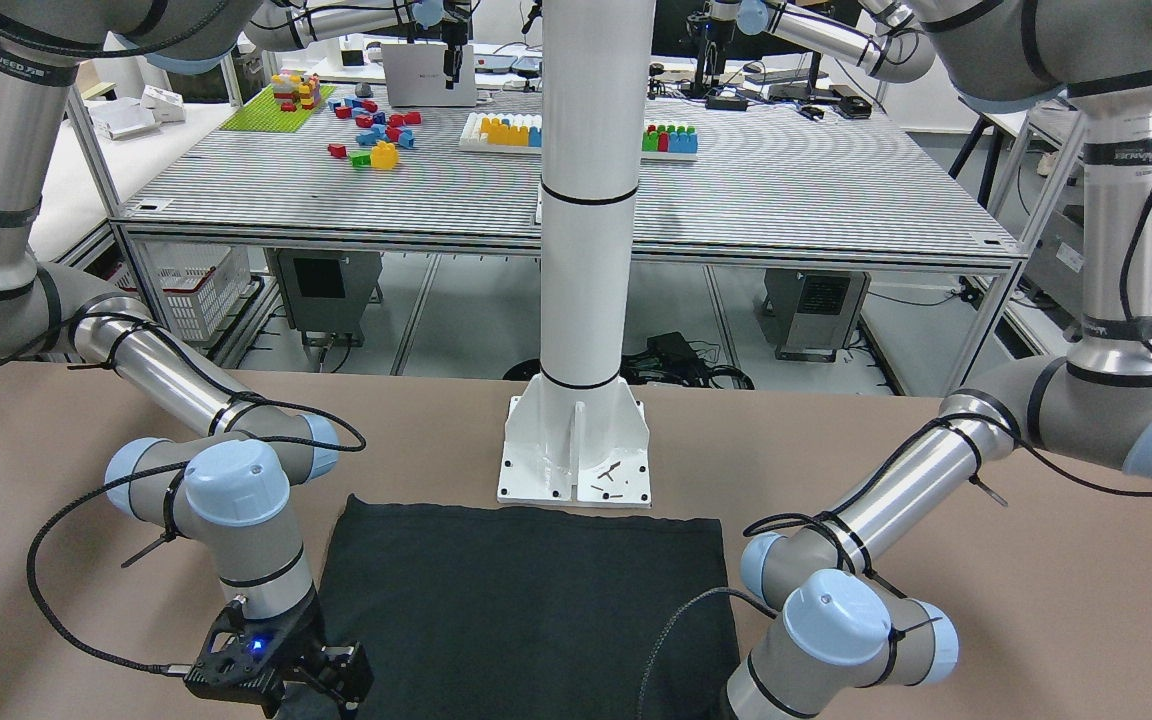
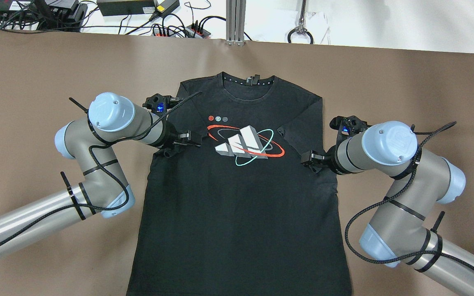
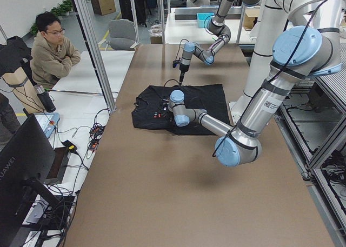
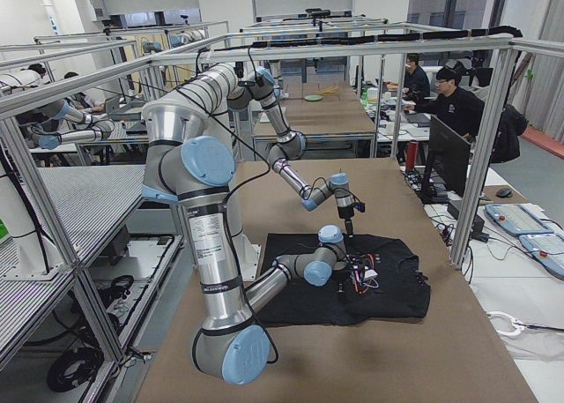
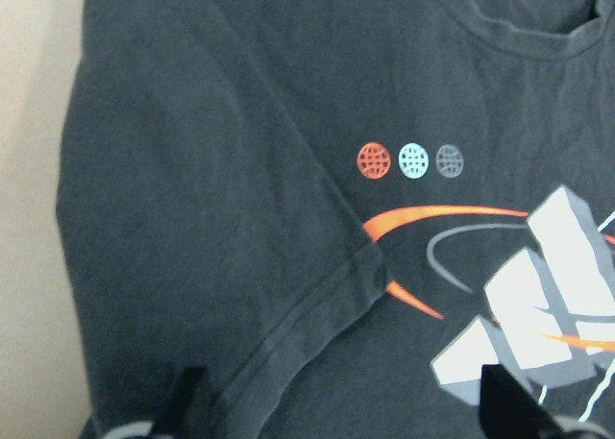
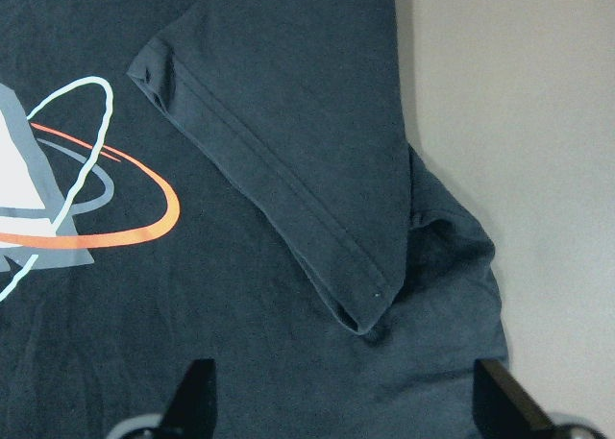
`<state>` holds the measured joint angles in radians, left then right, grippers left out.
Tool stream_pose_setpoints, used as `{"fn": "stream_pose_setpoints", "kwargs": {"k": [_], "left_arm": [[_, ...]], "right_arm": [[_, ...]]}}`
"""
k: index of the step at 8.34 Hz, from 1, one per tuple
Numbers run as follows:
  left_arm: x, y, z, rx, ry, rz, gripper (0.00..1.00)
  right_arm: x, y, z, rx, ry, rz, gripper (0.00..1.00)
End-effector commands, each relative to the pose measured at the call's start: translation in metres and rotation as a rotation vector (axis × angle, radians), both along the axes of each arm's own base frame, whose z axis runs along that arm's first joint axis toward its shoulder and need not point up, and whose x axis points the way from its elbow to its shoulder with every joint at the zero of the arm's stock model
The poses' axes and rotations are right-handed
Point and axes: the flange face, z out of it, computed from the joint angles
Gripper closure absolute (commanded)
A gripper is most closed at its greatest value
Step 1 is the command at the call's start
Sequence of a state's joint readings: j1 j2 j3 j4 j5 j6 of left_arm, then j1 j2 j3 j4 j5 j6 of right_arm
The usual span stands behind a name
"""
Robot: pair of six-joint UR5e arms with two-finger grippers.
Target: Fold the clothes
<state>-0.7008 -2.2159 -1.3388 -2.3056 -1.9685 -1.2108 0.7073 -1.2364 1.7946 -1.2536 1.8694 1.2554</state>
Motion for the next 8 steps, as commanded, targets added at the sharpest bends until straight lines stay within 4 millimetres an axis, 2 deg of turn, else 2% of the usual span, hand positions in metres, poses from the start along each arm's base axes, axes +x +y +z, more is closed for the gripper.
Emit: {"fn": "stream_pose_setpoints", "kwargs": {"k": [1, 2, 3, 4, 5, 6, 7, 8], "left_arm": [[-0.003, 0.038, 0.013, -0.015, 0.012, -0.003, 0.00], [-0.021, 0.052, 0.007, -0.003, 0.036, 0.002, 0.00], [-0.034, 0.065, 0.018, -0.003, 0.035, 0.003, 0.00], [-0.039, 0.086, 0.021, 0.001, 0.040, 0.008, 0.00], [-0.050, 0.105, 0.025, -0.030, 0.056, -0.012, 0.00], [-0.063, 0.115, 0.023, -0.063, 0.078, -0.027, 0.00], [-0.074, 0.128, 0.022, -0.102, 0.102, -0.040, 0.00], [-0.088, 0.153, 0.022, -0.142, 0.123, -0.068, 0.00]], "right_arm": [[0.000, 0.000, 0.002, -0.001, 0.002, -0.001, 0.06], [0.000, 0.001, 0.002, -0.001, 0.002, -0.002, 0.06], [0.001, 0.001, 0.003, -0.003, 0.004, -0.001, 0.05], [0.002, 0.002, 0.001, -0.002, -0.001, 0.001, 0.06], [0.008, 0.007, -0.005, -0.002, -0.015, 0.008, 0.05], [0.016, 0.016, -0.002, -0.003, -0.017, 0.005, 0.06], [0.031, 0.040, 0.009, -0.028, -0.019, 0.009, 0.06], [0.037, 0.076, 0.019, -0.089, -0.025, 0.031, 0.06]]}}
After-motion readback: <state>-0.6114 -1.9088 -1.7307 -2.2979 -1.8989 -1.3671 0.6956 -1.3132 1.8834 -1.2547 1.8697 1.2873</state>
